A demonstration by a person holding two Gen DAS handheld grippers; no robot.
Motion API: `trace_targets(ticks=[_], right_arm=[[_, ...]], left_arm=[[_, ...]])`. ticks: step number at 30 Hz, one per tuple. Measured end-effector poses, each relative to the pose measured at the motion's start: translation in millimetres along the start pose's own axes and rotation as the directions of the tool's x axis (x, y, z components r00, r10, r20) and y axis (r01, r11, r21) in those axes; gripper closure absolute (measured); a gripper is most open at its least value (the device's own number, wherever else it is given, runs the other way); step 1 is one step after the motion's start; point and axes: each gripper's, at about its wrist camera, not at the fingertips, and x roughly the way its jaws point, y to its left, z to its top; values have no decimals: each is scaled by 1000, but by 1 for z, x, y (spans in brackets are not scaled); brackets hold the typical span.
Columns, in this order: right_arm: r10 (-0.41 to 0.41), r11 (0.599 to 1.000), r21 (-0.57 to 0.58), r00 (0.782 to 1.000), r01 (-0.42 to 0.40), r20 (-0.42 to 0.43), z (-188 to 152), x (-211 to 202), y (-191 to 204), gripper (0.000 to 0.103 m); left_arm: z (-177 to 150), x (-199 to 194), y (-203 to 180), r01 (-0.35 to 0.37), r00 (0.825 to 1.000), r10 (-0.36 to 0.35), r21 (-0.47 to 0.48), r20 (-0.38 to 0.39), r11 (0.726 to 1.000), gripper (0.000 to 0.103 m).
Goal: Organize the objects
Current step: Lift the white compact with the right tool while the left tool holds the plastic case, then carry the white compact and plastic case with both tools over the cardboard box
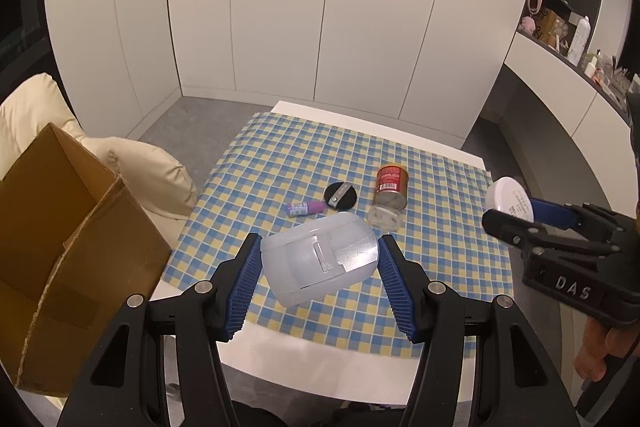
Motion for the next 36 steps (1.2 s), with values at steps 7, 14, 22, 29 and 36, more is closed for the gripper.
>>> trace_targets(ticks=[7,14,22,29,36], right_arm=[[11,999,51,1000,-11,-5,5,12,-5,43],[13,1000,14,1000,-13,-1,4,15,5,43],[14,1000,26,1000,-15,20,5,12,3,43],[21,999,37,999,-22,28,7,12,5,43],[33,998,47,998,-35,53,14,10,11,43]], left_arm=[[6,4,2,2,1000,-2,-9,10,1000,44],[12,7,4,8,1000,-8,-12,22,1000,44],[11,6,2,11,1000,-11,-2,28,1000,44],[13,-1,5,4,999,-4,-3,49,1000,44],[14,-10,16,-8,998,8,-13,64,1000,44]])
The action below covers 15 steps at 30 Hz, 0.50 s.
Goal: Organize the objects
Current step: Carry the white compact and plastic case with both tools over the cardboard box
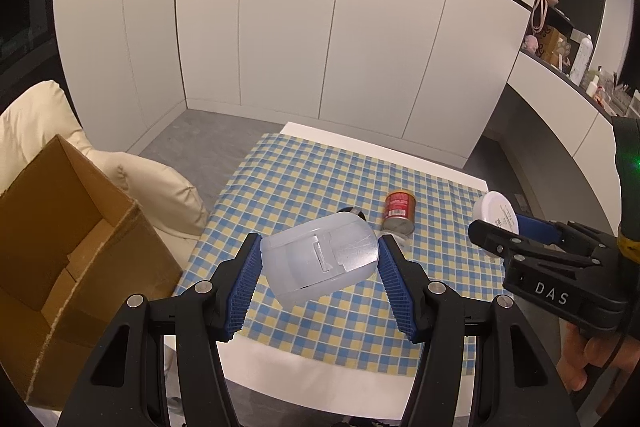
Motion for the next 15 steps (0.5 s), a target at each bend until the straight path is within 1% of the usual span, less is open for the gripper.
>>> trace_targets(ticks=[9,15], right_arm=[[19,1000,3,1000,-19,-3,9,8,20,43],[34,999,-20,999,-34,-1,13,13,41,43]], left_arm=[[3,-9,23,-21,1000,22,-23,20,1000,44],[4,-15,41,-38,999,40,-46,32,998,44]])
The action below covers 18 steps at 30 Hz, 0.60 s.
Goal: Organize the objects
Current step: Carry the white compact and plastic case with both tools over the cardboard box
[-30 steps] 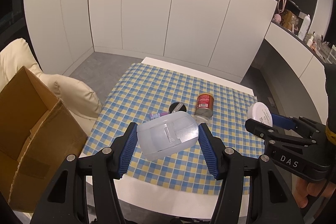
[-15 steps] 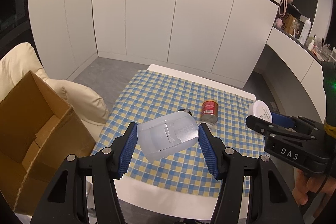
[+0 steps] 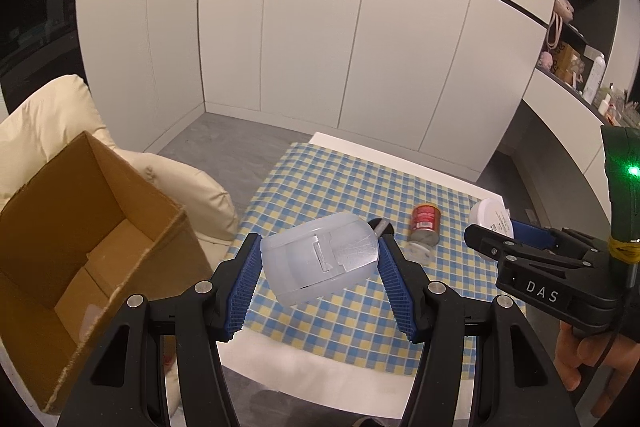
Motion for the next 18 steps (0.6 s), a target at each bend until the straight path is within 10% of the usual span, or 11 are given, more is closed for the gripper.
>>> trace_targets(ticks=[18], right_arm=[[39,997,-73,999,-37,23,9,8,57,43]], left_arm=[[6,-19,50,-55,998,57,-56,40,997,44]])
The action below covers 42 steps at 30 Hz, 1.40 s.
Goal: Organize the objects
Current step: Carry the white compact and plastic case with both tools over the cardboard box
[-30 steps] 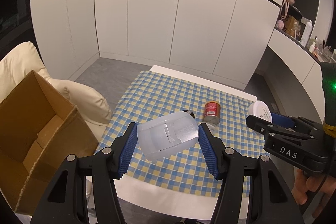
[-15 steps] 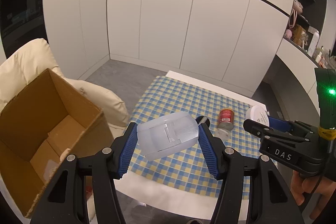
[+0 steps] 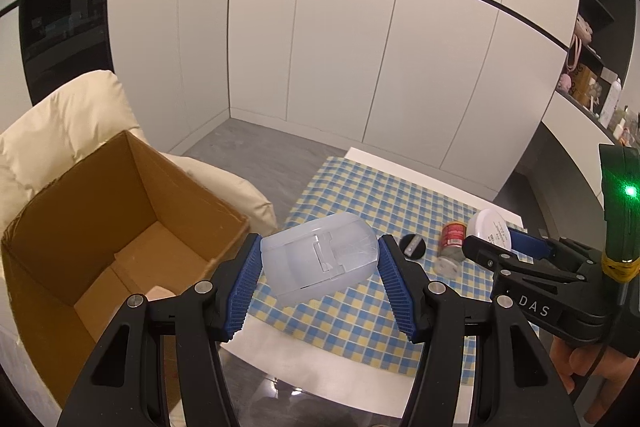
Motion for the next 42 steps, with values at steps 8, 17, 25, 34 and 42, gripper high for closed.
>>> trace_targets(ticks=[8,17,25,34,42], right_arm=[[13,1000,3,1000,-13,19,7,2,12,43],[36,999,-11,999,-36,29,11,4,27,43],[56,998,-33,998,-55,30,15,7,47,43],[79,996,-55,996,-77,38,20,11,68,43],[100,992,-79,994,-97,34,23,16,92,43]], left_arm=[[0,-4,15,-23,1000,23,-15,7,1000,44],[0,-10,35,-45,999,46,-37,15,998,44],[-2,-18,55,-71,997,72,-62,23,996,44],[-4,-26,75,-102,994,105,-96,28,990,44],[-7,-30,95,-128,991,131,-122,25,984,44]])
